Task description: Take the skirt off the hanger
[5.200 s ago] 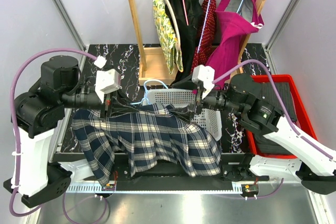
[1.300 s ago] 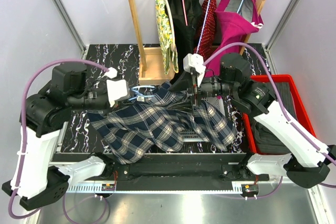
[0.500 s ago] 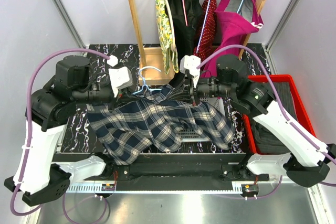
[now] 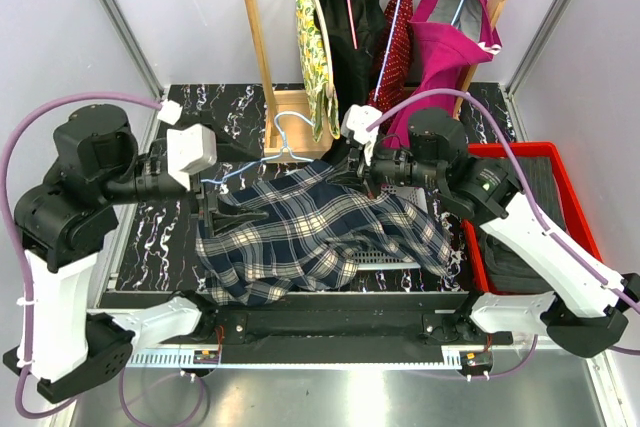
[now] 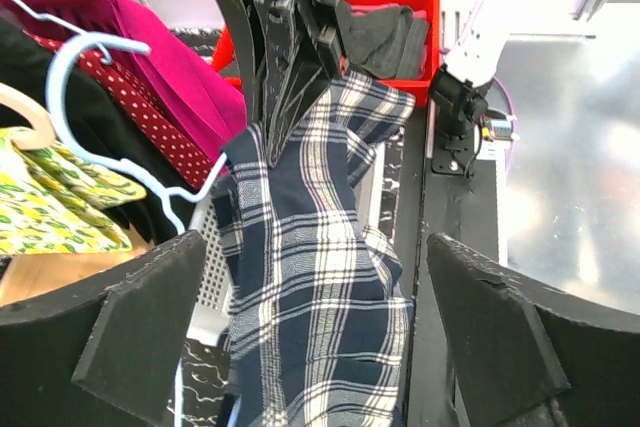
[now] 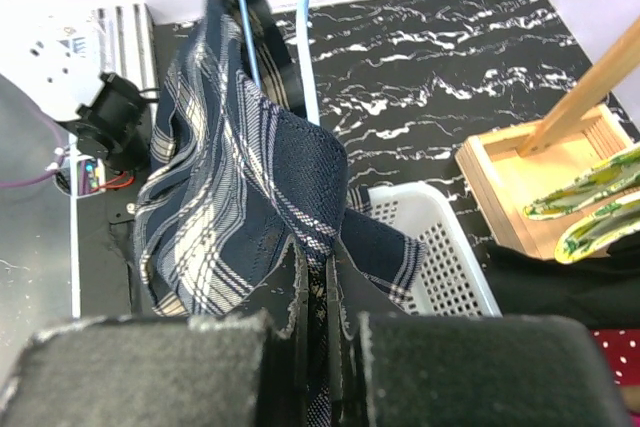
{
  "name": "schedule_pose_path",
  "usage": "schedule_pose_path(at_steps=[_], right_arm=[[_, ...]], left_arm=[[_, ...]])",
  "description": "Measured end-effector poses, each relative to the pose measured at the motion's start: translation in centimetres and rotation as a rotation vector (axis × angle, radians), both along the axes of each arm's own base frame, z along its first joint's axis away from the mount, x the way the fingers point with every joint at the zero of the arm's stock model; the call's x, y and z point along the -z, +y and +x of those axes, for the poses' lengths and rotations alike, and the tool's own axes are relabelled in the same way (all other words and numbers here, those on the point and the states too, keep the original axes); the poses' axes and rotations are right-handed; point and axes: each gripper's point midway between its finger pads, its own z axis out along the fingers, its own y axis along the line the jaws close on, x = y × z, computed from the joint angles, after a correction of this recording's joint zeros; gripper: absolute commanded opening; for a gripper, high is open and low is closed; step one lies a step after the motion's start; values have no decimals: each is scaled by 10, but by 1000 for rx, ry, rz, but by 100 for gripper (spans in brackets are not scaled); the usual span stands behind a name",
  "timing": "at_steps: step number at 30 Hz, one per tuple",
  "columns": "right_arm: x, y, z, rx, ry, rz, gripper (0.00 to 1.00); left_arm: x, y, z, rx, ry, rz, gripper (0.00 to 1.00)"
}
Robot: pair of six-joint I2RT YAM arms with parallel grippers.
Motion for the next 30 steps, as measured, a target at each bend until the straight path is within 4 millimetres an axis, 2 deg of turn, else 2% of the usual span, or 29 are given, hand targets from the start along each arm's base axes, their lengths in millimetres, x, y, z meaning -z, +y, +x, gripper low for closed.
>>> schedule_pose_path(at_steps=[2, 5, 11, 13, 16, 19, 23, 24, 30], right_arm=[[2, 1, 1, 8, -1, -7, 0], [3, 2, 0, 8, -1, -11, 0], [4, 2, 2, 19, -19, -24, 0], [4, -1, 2, 27, -23, -35, 0], [-2, -4, 1, 31, -33, -38, 0], [-7, -8, -2, 31, -41, -32, 0], [-12, -13, -6, 31, -51, -24, 0], [-12, -14, -7, 31, -52, -23, 0], [-13, -20, -4, 56, -72, -35, 0]], left_arm=[[0, 1, 0, -3, -15, -2, 89], [15, -1, 11, -21, -17, 29, 88], [60, -1, 55, -130, -3, 148, 87], [68, 0, 71, -177, -12, 181, 86], [67, 4, 93, -248, -51, 197, 86], [57, 9, 105, -294, -89, 189, 82], [44, 15, 109, -311, -144, 174, 69], [44, 16, 107, -306, -147, 175, 69], [68, 22, 88, -200, -125, 258, 72]])
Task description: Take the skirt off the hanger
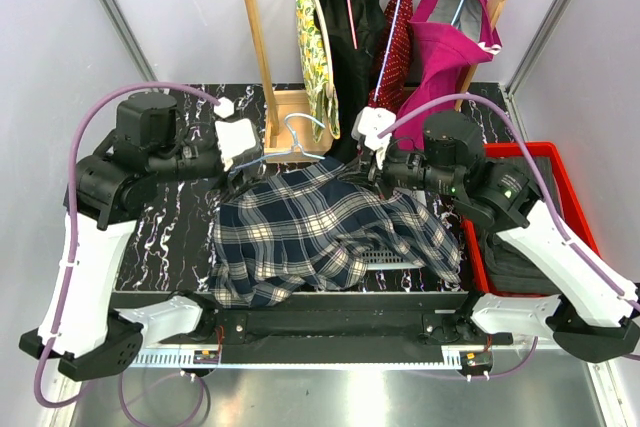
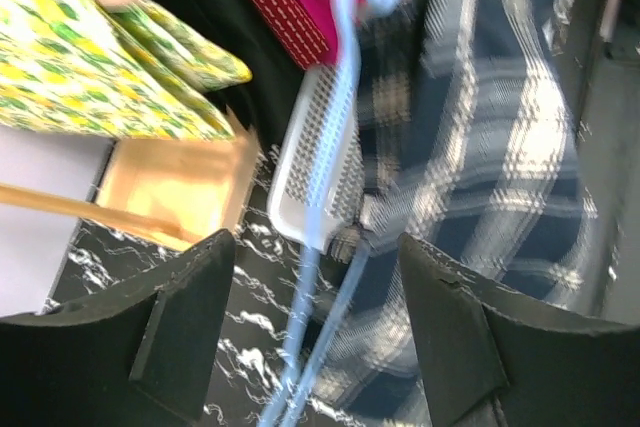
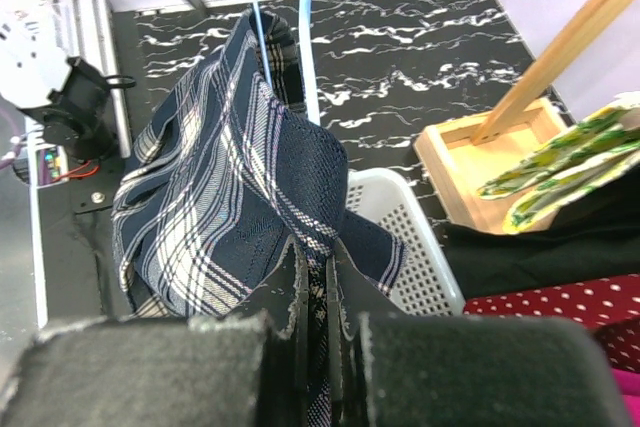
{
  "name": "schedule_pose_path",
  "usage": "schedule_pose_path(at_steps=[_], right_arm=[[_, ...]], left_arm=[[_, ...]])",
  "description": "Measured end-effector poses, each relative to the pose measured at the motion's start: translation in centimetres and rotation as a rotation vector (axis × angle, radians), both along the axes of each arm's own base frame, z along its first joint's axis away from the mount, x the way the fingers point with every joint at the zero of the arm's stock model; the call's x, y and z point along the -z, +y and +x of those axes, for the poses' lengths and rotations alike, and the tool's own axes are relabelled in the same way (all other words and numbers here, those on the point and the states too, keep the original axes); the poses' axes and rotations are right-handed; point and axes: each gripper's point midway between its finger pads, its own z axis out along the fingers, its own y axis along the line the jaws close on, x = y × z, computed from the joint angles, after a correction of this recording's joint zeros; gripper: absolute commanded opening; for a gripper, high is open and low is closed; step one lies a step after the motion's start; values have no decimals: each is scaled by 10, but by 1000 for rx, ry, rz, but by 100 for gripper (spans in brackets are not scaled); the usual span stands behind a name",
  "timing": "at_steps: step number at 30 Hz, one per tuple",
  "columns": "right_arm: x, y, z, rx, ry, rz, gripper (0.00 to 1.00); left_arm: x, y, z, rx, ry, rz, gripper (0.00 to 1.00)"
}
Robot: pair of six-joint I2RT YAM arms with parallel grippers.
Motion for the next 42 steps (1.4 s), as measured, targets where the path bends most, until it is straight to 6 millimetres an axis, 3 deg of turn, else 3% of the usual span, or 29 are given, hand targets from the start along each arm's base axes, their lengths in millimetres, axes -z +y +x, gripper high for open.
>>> schedule_pose_path(at_steps=[4, 9, 13, 19, 21, 23, 24, 29, 34, 36, 37, 38, 40, 42], right_arm=[[-9, -5, 2, 17, -27, -1, 0], [-28, -11, 0, 27, -72, 22, 0], [-37, -14, -2, 27, -89, 39, 0], [-36, -16, -2, 34, -84, 29, 0], [-36, -17, -3, 35, -81, 24, 0], [-37, -17, -3, 35, -81, 23, 0], [-37, -17, -3, 35, -81, 23, 0], [-40, -21, 3, 64, -103, 19, 0], [-43, -22, 3, 66, -116, 19, 0], [-43, -23, 6, 81, -121, 14, 12], [-43, -24, 8, 97, -126, 11, 26], [-43, -25, 12, 117, -131, 10, 50], [-47, -26, 25, 178, -148, 21, 57], [-54, -25, 42, 255, -181, 44, 49]], left_arm=[[15, 16, -4, -4, 33, 54, 73], [28, 44, 7, -67, 37, 93, 70], [41, 59, 25, -96, 68, 109, 65], [51, 60, 63, -59, 114, 91, 62], [46, 57, 68, -38, 93, 85, 56], [37, 55, 68, -15, 54, 78, 29], [31, 53, 66, -3, 29, 74, 0], [17, 55, 44, 56, -135, 117, 0], [29, 56, 19, 88, -184, 162, 0], [37, 54, 14, 100, -176, 181, 0], [41, 52, 12, 108, -166, 186, 0], [44, 51, 10, 115, -155, 190, 0], [49, 46, 8, 125, -127, 188, 0], [51, 45, 10, 120, -99, 189, 0]])
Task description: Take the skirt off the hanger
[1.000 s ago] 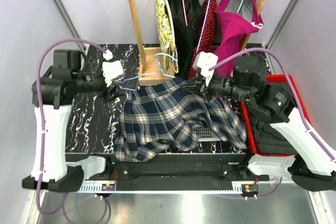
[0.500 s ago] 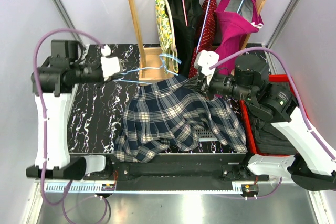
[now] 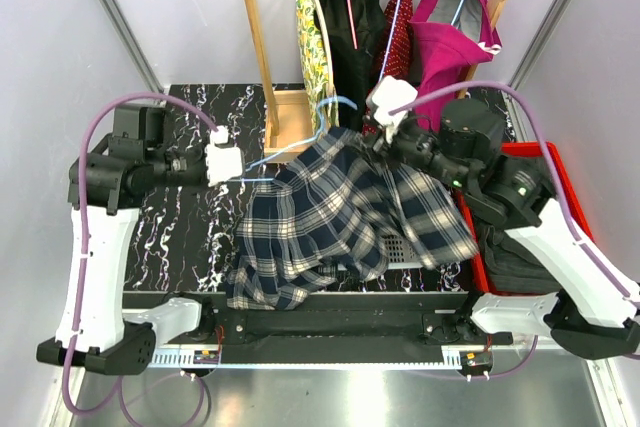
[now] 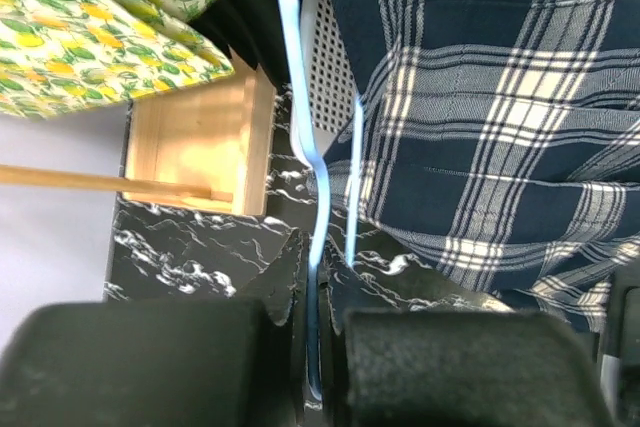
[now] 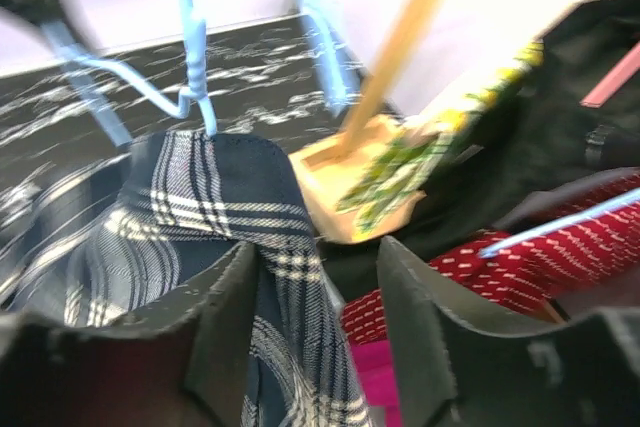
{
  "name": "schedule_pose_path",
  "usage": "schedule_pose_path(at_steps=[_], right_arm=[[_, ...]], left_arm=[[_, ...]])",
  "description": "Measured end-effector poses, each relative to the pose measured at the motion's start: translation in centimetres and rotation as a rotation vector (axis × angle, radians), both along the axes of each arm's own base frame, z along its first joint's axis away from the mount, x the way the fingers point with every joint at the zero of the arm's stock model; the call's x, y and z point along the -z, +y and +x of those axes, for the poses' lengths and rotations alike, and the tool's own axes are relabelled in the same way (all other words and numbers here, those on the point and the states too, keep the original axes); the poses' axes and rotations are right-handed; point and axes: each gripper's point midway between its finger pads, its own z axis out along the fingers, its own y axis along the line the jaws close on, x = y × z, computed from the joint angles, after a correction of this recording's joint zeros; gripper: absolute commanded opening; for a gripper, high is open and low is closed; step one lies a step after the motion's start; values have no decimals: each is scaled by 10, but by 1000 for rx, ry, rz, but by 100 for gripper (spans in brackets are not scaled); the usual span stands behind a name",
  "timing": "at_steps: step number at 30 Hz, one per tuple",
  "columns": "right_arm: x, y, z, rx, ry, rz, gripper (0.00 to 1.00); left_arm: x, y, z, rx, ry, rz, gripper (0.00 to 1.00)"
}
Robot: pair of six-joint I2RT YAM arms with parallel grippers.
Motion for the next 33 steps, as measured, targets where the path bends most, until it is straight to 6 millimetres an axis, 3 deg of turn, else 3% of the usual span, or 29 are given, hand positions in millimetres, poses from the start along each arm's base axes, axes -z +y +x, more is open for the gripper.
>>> schedule_pose_path(at_steps=[1, 2, 3, 5, 6, 7, 9, 12, 15, 17, 20, 22, 25, 28, 31, 33], right_arm=[[0, 0, 9, 39, -13, 6, 44], [0, 0, 17, 76, -24, 12, 27], [1, 0, 25, 111, -32, 15, 18], [3, 2, 39, 163, -42, 21, 7], [4, 3, 45, 182, -46, 19, 8], [5, 4, 52, 205, -47, 21, 18], [10, 8, 65, 243, -46, 19, 56], [14, 7, 85, 319, -50, 22, 71], [14, 1, 95, 375, -59, 31, 77], [13, -4, 95, 394, -71, 46, 84], [11, -22, 91, 442, -96, 64, 91], [8, -36, 86, 471, -110, 81, 95], [7, -59, 69, 488, -122, 113, 96], [16, -70, 48, 453, -93, 164, 100], [43, -58, 30, 348, -12, 188, 100], [70, -38, 21, 256, 81, 194, 100]], left_arm=[[0, 0, 2, -12, 12, 2, 0], [-2, 1, 6, -27, 23, 1, 0], [-4, 1, 10, -43, 29, -1, 0], [-8, 1, 17, -64, 34, -8, 0], [-9, 1, 18, -70, 35, -12, 0], [-10, 1, 19, -78, 39, -17, 0], [-13, 1, 18, -95, 48, -31, 0], [-15, 2, 14, -134, 87, -50, 0], [-16, 9, 16, -210, 143, -79, 0], [-16, 24, 25, -287, 171, -114, 0], [-18, 52, 37, -402, 181, -163, 0], [-23, 59, 36, -434, 189, -187, 0], [-47, 54, 33, -418, 165, -230, 0], [-89, 44, 25, -379, 86, -291, 0], [-121, 35, 8, -335, 6, -337, 0], [-131, 31, -5, -317, -28, -347, 0]])
